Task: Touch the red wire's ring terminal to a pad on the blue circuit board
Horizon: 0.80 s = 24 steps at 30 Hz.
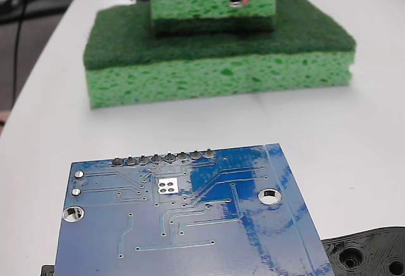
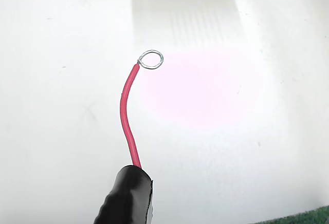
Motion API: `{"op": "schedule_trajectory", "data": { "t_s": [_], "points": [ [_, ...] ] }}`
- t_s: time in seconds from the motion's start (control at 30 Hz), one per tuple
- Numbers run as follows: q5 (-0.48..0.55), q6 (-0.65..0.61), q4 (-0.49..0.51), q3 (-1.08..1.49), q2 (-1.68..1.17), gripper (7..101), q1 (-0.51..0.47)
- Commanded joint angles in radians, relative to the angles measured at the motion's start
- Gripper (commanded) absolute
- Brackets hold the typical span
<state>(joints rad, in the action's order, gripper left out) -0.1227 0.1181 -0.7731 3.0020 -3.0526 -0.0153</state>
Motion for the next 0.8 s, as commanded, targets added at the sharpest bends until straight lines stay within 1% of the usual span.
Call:
{"op": "schedule_trajectory", "data": {
  "t_s": [0.03, 0.63, 0.8],
  "points": [
    [0.003, 0.000, 0.002, -0.008, -0.002, 100.3, -0.002],
    [0.005, 0.002, 0.002, -0.008, -0.002, 100.3, -0.003],
    [0.029, 0.000, 0.002, -0.008, -0.002, 100.3, -0.028]
  ]
}}
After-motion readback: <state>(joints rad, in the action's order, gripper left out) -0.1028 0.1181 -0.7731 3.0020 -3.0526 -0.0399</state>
